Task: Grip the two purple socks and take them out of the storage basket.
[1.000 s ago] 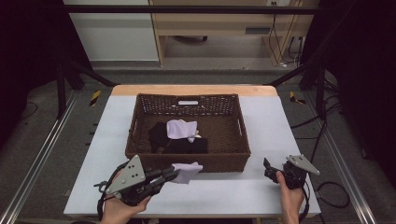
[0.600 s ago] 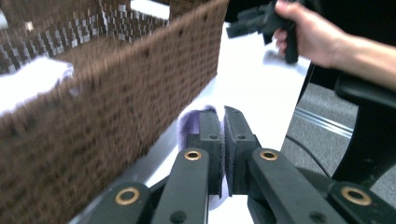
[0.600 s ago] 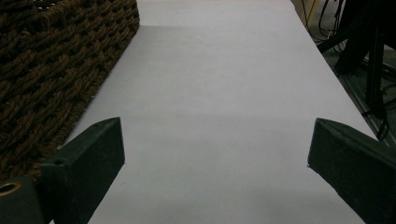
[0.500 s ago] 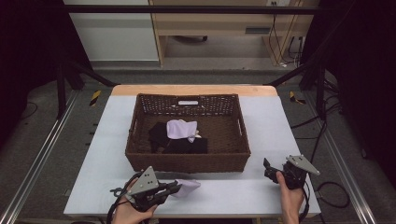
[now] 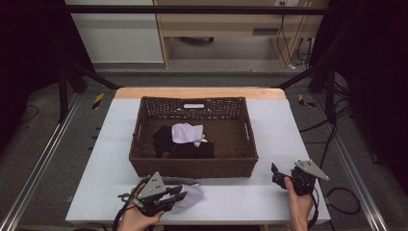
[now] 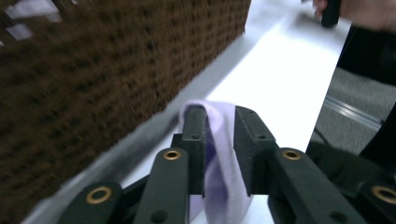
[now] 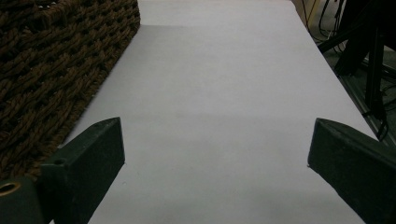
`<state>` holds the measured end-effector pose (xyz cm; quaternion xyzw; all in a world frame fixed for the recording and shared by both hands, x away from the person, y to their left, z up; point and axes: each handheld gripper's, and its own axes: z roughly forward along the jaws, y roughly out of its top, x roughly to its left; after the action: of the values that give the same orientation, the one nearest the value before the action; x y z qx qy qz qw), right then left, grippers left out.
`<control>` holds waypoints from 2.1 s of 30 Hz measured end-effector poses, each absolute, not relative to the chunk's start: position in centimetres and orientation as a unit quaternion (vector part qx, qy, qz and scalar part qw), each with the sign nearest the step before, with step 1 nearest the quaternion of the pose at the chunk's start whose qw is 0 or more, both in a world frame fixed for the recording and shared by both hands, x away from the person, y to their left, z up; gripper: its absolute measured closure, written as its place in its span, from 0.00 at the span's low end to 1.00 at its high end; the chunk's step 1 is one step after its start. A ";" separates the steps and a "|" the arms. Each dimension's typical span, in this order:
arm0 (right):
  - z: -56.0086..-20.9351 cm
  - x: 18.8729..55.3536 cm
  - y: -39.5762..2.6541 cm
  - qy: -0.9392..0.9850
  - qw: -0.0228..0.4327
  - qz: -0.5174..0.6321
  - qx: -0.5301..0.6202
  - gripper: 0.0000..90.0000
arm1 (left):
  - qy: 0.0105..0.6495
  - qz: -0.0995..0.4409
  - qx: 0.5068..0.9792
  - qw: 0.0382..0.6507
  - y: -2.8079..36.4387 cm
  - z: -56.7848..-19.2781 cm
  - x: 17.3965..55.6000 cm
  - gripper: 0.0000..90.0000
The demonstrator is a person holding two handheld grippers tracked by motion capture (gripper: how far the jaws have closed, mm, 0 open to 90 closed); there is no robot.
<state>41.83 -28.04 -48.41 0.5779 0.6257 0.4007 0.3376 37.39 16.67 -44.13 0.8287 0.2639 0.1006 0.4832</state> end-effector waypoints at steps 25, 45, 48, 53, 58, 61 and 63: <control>-48.4 41.9 -28.1 0.626 0.334 0.400 0.580 0.05 | 0.319 0.213 0.743 0.548 19.0 -35.1 43.9 0.60; -48.4 42.0 -28.2 0.628 0.330 0.402 0.579 0.05 | 0.376 0.244 0.745 0.493 17.6 -35.5 52.8 0.55; -48.4 42.0 -28.2 0.629 0.330 0.402 0.578 0.05 | 0.392 0.240 0.751 0.474 17.3 -36.6 54.0 0.55; -48.4 42.1 -28.2 0.629 0.328 0.403 0.578 0.05 | 0.406 0.245 0.755 0.452 16.9 -37.9 55.4 0.54; -48.4 42.1 -28.2 0.630 0.328 0.403 0.578 0.05 | 0.422 0.241 0.769 0.416 16.5 -39.5 56.7 0.54; -48.4 42.1 -28.2 0.630 0.327 0.402 0.578 0.05 | 0.423 0.241 0.778 0.397 16.3 -40.3 57.1 0.53; -48.4 42.1 -28.2 0.630 0.327 0.402 0.578 0.05 | 0.423 0.237 0.783 0.388 16.2 -40.9 57.2 0.53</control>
<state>42.09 -28.15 -48.40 0.5782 0.6299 0.4022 0.3275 57.25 16.22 -40.90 0.7834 0.4234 0.2372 0.3884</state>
